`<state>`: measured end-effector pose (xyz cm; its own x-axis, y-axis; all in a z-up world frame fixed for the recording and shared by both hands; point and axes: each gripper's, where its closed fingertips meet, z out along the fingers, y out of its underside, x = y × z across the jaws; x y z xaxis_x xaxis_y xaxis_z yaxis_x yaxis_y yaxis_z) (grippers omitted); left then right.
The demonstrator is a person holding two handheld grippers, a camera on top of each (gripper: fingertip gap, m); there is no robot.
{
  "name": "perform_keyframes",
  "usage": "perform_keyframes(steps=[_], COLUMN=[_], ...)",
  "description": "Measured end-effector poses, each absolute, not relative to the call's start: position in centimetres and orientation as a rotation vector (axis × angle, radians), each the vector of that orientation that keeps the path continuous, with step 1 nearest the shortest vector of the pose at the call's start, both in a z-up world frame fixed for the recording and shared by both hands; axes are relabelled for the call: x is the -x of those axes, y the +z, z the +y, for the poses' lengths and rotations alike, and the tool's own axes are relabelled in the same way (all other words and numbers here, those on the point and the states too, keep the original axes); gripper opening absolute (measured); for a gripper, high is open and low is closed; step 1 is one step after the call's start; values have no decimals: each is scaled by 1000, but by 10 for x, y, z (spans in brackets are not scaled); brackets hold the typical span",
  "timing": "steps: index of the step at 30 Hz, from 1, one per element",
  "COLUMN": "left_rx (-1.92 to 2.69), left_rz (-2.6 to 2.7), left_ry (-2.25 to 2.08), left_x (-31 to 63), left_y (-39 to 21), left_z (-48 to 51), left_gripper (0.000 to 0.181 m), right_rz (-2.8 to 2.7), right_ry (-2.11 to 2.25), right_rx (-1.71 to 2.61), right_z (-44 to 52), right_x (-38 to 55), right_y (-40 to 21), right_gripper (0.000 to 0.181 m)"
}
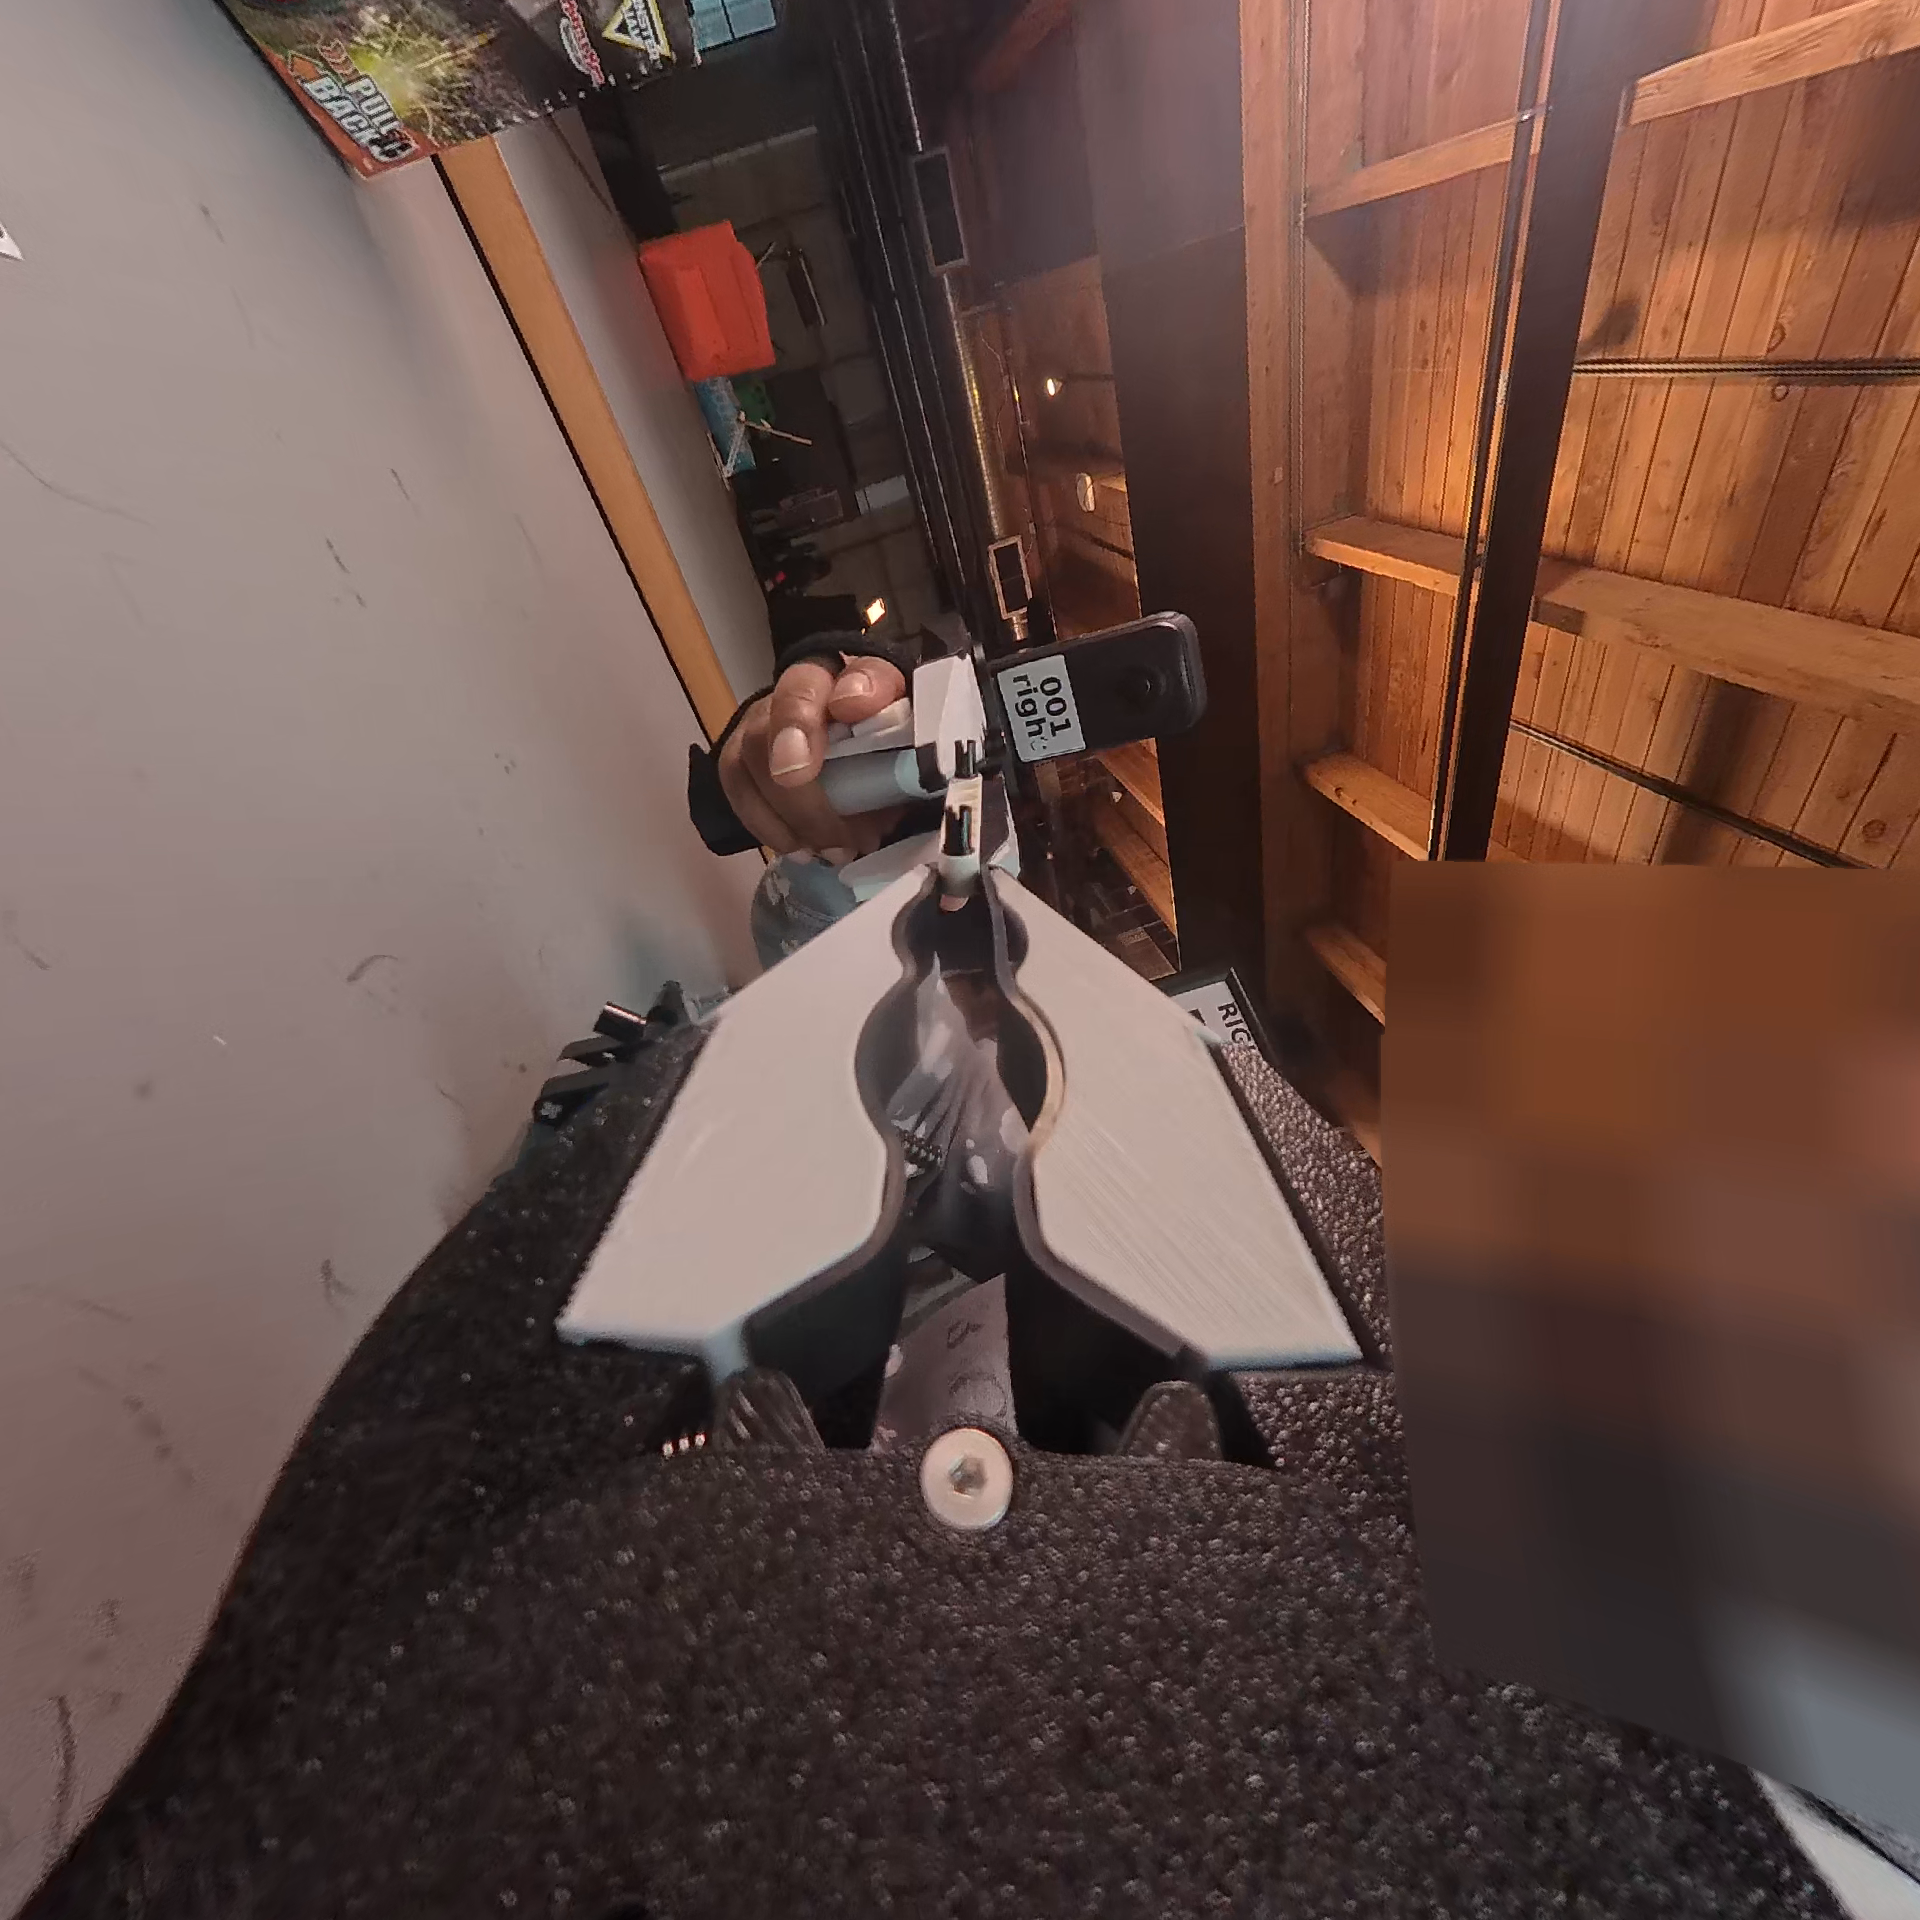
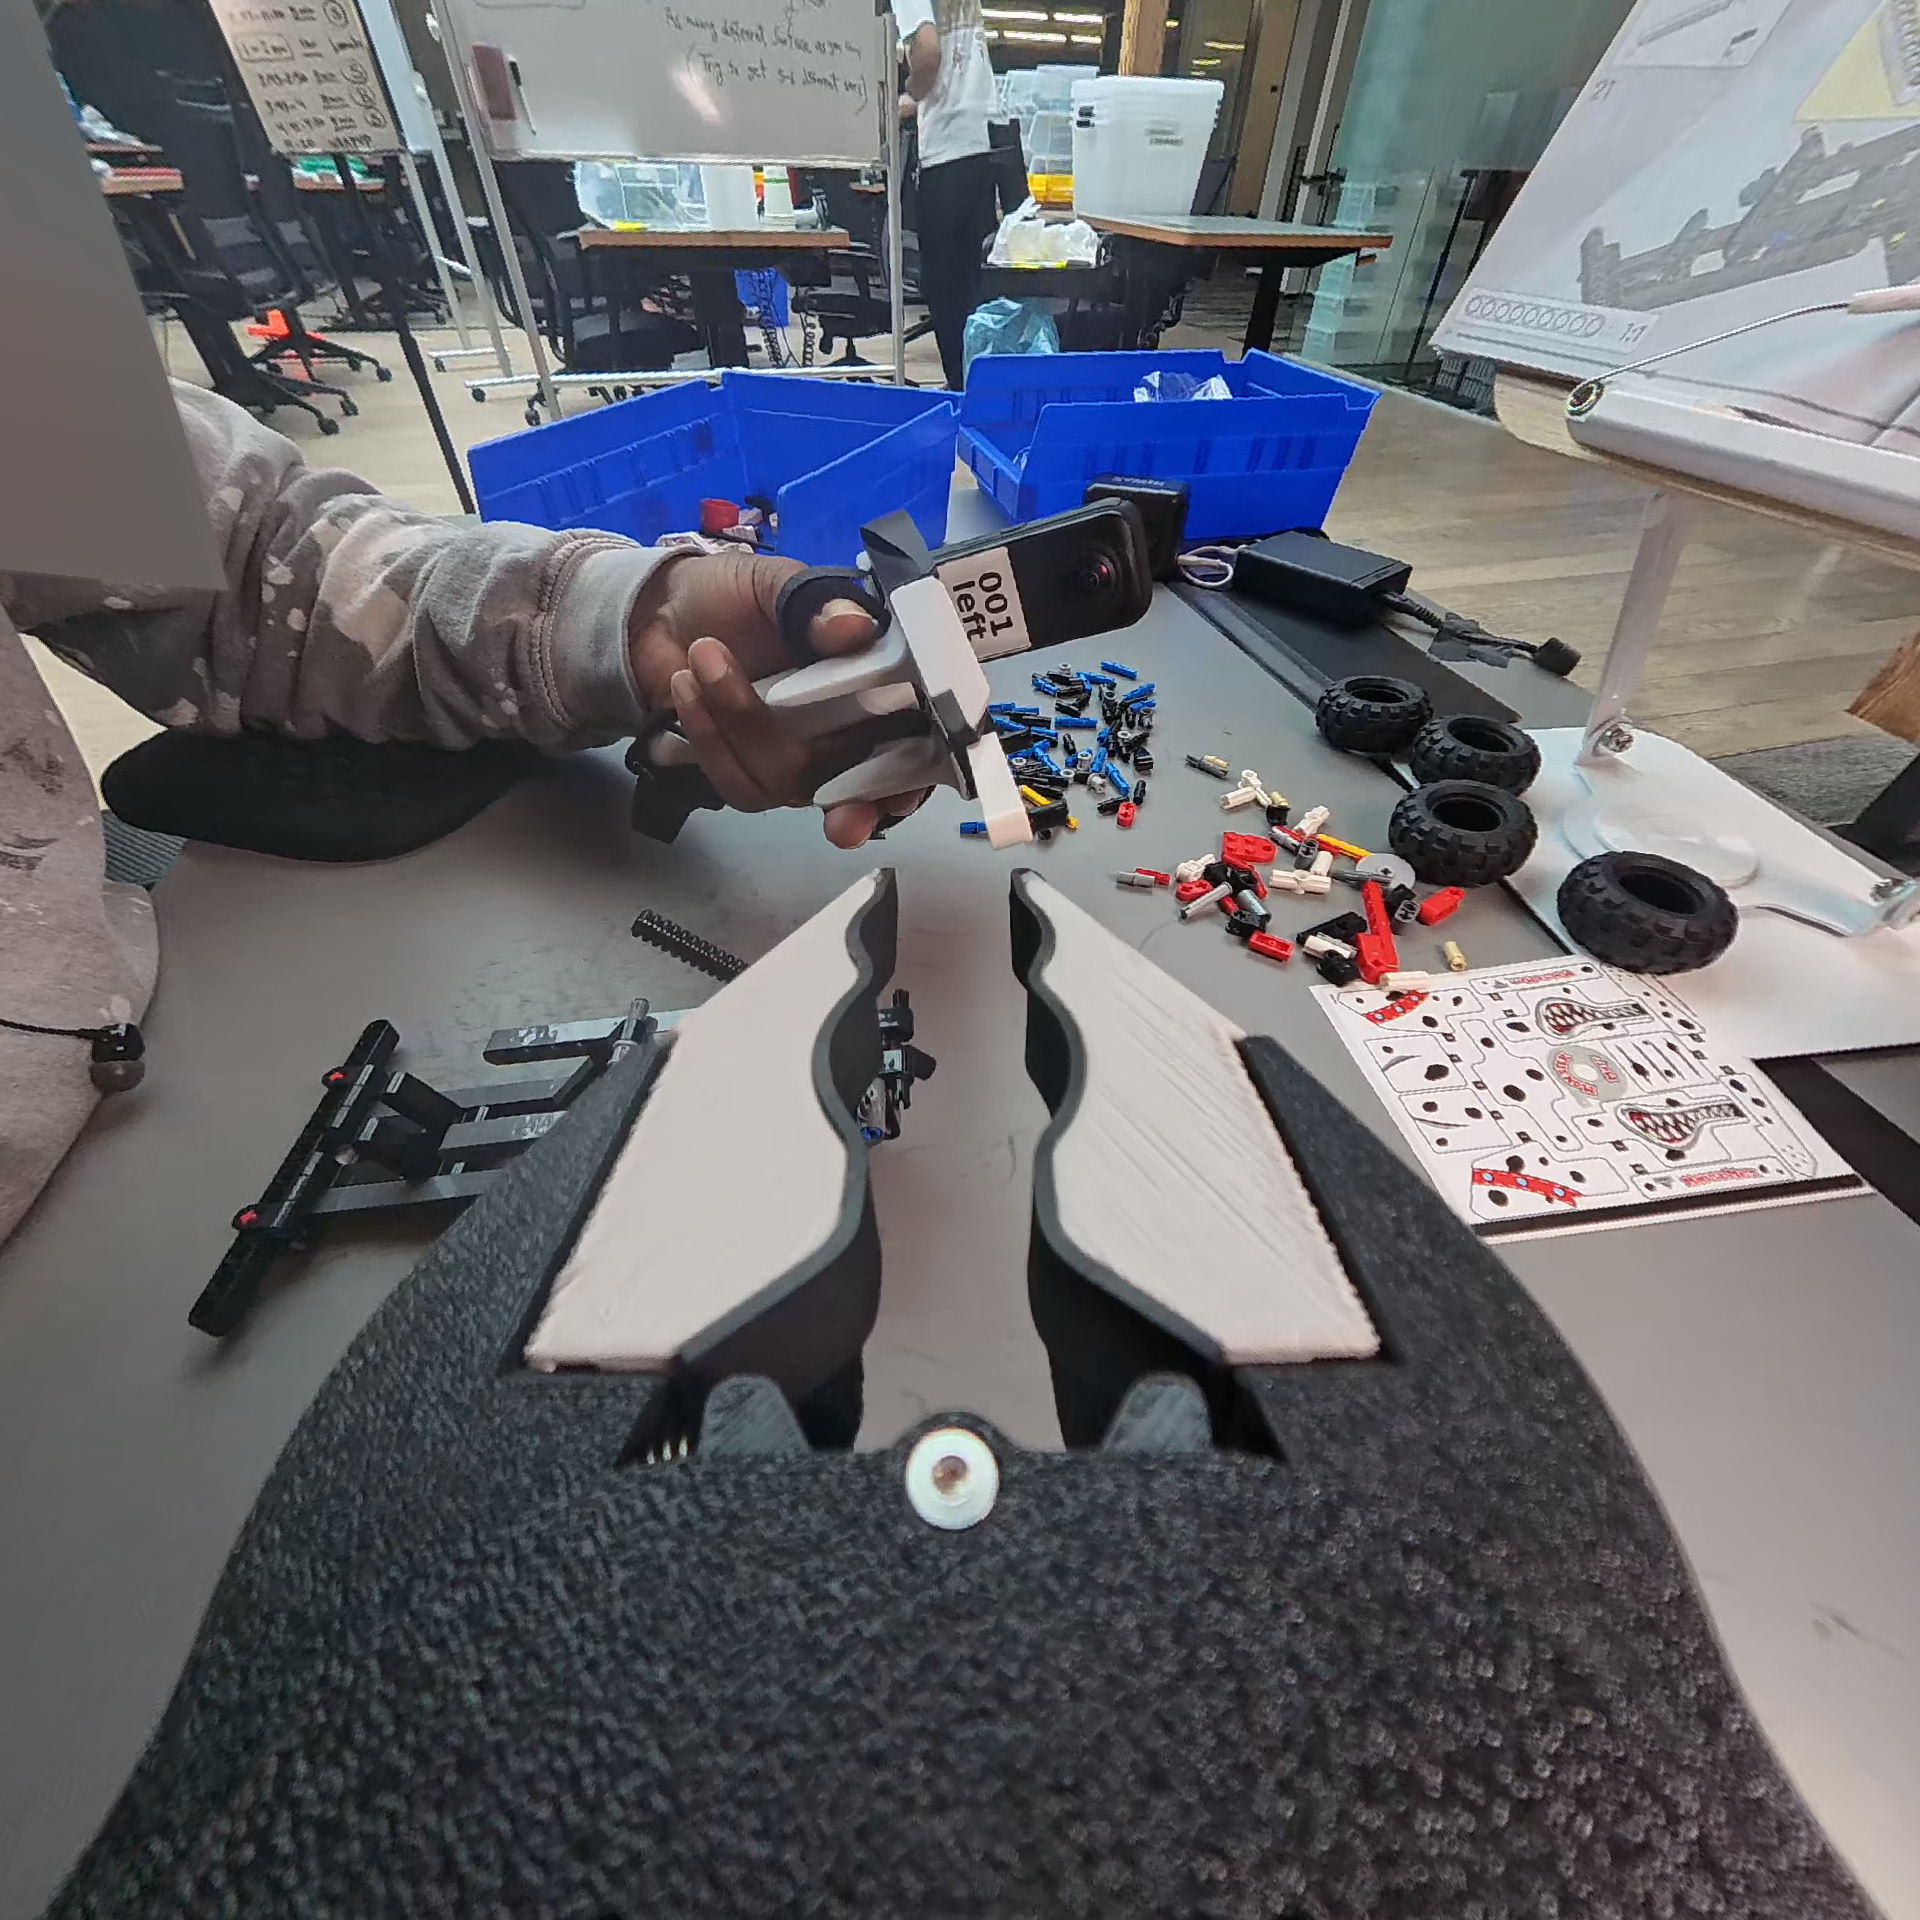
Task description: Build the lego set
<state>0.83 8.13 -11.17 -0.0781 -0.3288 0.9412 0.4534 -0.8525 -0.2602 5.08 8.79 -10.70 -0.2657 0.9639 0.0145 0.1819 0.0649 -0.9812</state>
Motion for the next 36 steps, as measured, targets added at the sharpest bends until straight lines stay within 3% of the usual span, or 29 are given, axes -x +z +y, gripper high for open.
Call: perform_keyframes(steps=[8,15,19,24,26,30,33,36], left_rx=[1686,1696,1692,1653,1598,1595,1615,1628], left_rz=[-146,-122,-109,-94,-50,262,484,544], left_ry=[-1992,-2022,-2045,-2065,-2041,-1613,-1213,-1081], left_x=[-9,-16,-21,-22,-19,-9,-4,-5], left_y=[-113,-112,-109,-98,-88,-77,-76,-77], left_z=[81,76,73,69,69,67,65,64], left_gripper=[8,8,8,8,25,48,43,37], right_rz=[-1531,-1580,-1600,-1575,-1510,-1350,-1302,-1298], right_ry=[1193,1003,902,1056,1208,1606,1714,1759], right_rx=[1160,1004,941,1030,1140,1282,1317,1343], right_z=[99,89,86,83,88,90,90,86], right_x=[-50,-45,-42,-44,-44,-49,-49,-47], right_y=[-106,-102,-103,-98,-92,-75,-72,-73], right_gripper=[19,38,17,16,16,16,16,16])
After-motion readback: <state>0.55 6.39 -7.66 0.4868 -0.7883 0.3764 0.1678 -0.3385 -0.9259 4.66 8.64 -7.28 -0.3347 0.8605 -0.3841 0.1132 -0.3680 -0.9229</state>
